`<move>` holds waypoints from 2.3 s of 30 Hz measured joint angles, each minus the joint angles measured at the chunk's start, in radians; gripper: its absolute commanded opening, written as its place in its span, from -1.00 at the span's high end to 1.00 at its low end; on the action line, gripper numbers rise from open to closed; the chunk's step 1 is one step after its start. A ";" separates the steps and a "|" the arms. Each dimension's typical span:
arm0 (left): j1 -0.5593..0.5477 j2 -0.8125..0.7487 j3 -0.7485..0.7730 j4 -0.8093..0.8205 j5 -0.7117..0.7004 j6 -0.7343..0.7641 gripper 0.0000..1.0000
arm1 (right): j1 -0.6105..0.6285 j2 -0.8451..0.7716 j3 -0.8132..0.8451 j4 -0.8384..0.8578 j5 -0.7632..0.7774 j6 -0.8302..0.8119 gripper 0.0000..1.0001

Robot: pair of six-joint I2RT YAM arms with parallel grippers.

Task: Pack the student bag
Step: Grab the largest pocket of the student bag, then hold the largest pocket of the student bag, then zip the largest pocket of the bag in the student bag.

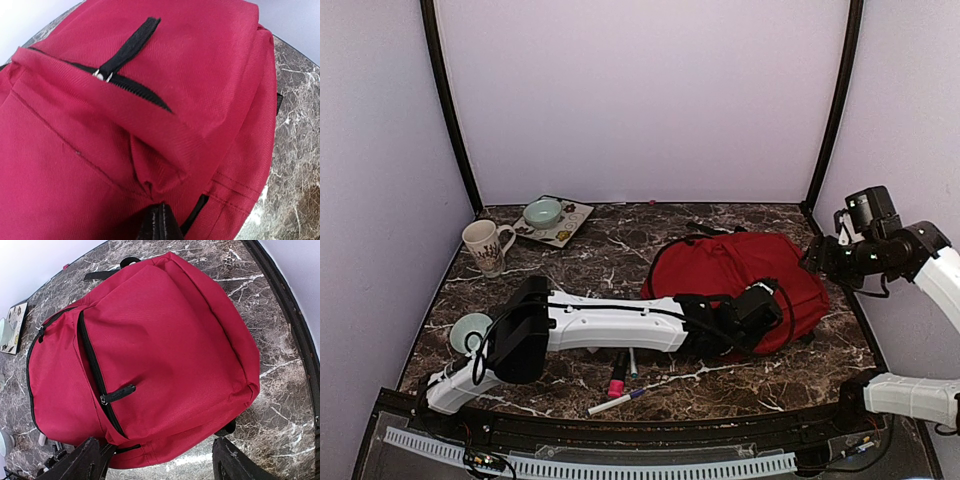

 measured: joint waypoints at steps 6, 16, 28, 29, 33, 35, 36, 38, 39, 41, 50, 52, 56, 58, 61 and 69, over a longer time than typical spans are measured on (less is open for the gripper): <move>-0.003 -0.032 0.002 -0.109 -0.002 -0.087 1.00 | 0.000 0.018 -0.020 0.028 -0.032 -0.017 -0.55; 0.014 -0.238 -0.101 -0.157 0.082 -0.234 1.00 | 0.000 0.040 -0.153 0.121 -0.241 -0.082 -0.46; 0.065 -0.291 -0.283 -0.077 0.183 -0.351 1.00 | 0.000 0.033 -0.334 0.195 -0.521 -0.021 -0.61; 0.067 -0.293 -0.288 -0.067 0.191 -0.355 1.00 | 0.000 0.031 -0.334 0.198 -0.532 -0.002 -0.61; 0.069 -0.306 -0.302 -0.024 0.216 -0.371 1.00 | 0.000 0.034 -0.327 0.193 -0.551 0.079 -0.56; 0.069 -0.312 -0.316 0.006 0.231 -0.371 1.00 | 0.000 0.040 -0.327 0.182 -0.568 0.137 -0.54; 0.069 -0.315 -0.323 0.018 0.239 -0.370 1.00 | 0.000 0.042 -0.328 0.175 -0.574 0.172 -0.54; 0.069 -0.316 -0.327 0.037 0.257 -0.363 1.00 | 0.000 0.027 -0.340 0.177 -0.586 0.259 -0.55; 0.069 -0.316 -0.327 0.050 0.269 -0.357 1.00 | 0.000 0.008 -0.350 0.179 -0.587 0.307 -0.55; 0.069 -0.317 -0.327 0.070 0.287 -0.346 1.00 | 0.000 -0.046 -0.380 0.189 -0.586 0.406 -0.56; 0.071 -0.332 -0.373 0.150 0.386 -0.301 1.00 | 0.000 -0.241 -0.610 0.309 -0.571 0.800 -0.44; 0.074 -0.336 -0.375 0.156 0.412 -0.285 1.00 | 0.000 -0.206 -0.634 0.343 -0.571 0.830 -0.42; 0.078 -0.347 -0.376 0.158 0.460 -0.262 1.00 | 0.000 -0.107 -0.636 0.435 -0.561 0.826 -0.10; 0.084 -0.352 -0.376 0.162 0.483 -0.252 1.00 | 0.000 -0.065 -0.635 0.476 -0.556 0.820 0.23; 0.091 -0.355 -0.376 0.161 0.507 -0.235 1.00 | 0.002 -0.027 -0.635 0.531 -0.551 0.811 0.80; 0.113 -0.406 -0.427 0.145 0.525 -0.201 1.00 | 0.003 -0.046 -0.632 0.579 -0.511 0.787 1.00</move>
